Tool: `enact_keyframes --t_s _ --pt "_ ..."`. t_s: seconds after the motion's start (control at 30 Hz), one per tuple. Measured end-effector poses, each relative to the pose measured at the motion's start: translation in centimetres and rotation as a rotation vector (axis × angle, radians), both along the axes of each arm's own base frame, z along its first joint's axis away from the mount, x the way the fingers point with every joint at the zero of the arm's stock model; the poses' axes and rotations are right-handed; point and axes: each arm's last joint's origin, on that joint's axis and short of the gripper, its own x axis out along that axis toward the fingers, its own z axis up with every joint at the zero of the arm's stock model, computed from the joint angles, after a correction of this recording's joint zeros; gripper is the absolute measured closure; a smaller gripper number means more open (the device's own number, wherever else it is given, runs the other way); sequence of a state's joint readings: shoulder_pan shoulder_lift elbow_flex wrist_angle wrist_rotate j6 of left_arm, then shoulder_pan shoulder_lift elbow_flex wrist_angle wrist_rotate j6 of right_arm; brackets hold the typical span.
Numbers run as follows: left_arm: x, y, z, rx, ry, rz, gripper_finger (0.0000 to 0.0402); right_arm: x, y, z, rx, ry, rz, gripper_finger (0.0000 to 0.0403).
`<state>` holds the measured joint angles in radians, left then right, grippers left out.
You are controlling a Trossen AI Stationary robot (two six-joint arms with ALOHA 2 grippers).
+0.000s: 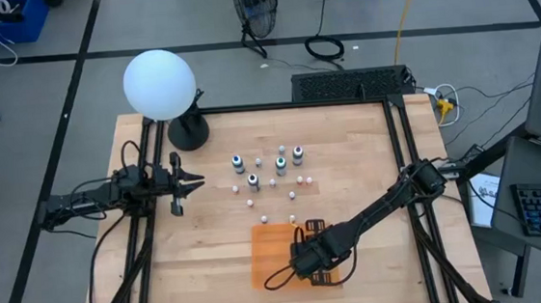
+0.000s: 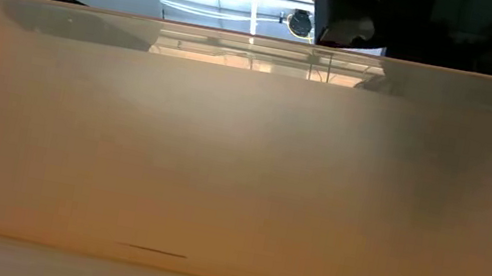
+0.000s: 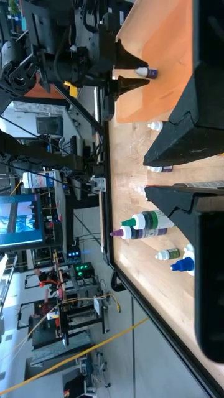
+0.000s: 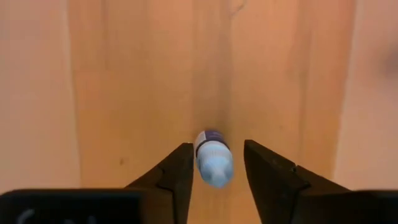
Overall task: Pick & Place food coloring
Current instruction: Put the small blue food coloring bottle into the orange container, then put the small purple food coloring bottle into the orange container
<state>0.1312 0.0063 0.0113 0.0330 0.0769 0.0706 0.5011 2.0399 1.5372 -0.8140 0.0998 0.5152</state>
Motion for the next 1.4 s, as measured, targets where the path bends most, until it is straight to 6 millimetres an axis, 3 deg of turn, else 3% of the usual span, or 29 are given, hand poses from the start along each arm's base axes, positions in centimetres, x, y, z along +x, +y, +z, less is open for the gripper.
enact_keyframes --t_s 0.3,0.6,0.83,1.17,1.4 --pt "0.0 0.0 0.0 0.000 0.000 0.000 0.0334 -0.2 -0.2 1.1 0.017 -0.018 -0.031 0.0258" --pt "0.0 0.0 0.0 0.000 0.000 0.000 0.0334 -1.3 -2.0 7.4 0.084 -0.183 -0.098 0.0260" --pt "0.0 0.0 0.0 0.000 0.000 0.000 0.0334 -1.2 -6.5 11.6 0.010 -0.339 -0.078 0.0252" --pt "0.0 0.0 0.0 0.000 0.000 0.000 0.0334 0.8 -12.8 11.1 0.012 -0.284 -0.082 0.0212" --pt "0.0 0.0 0.0 0.000 0.001 0.000 0.0334 1.9 -14.4 9.2 -0.109 -0.226 -0.037 0.0218"
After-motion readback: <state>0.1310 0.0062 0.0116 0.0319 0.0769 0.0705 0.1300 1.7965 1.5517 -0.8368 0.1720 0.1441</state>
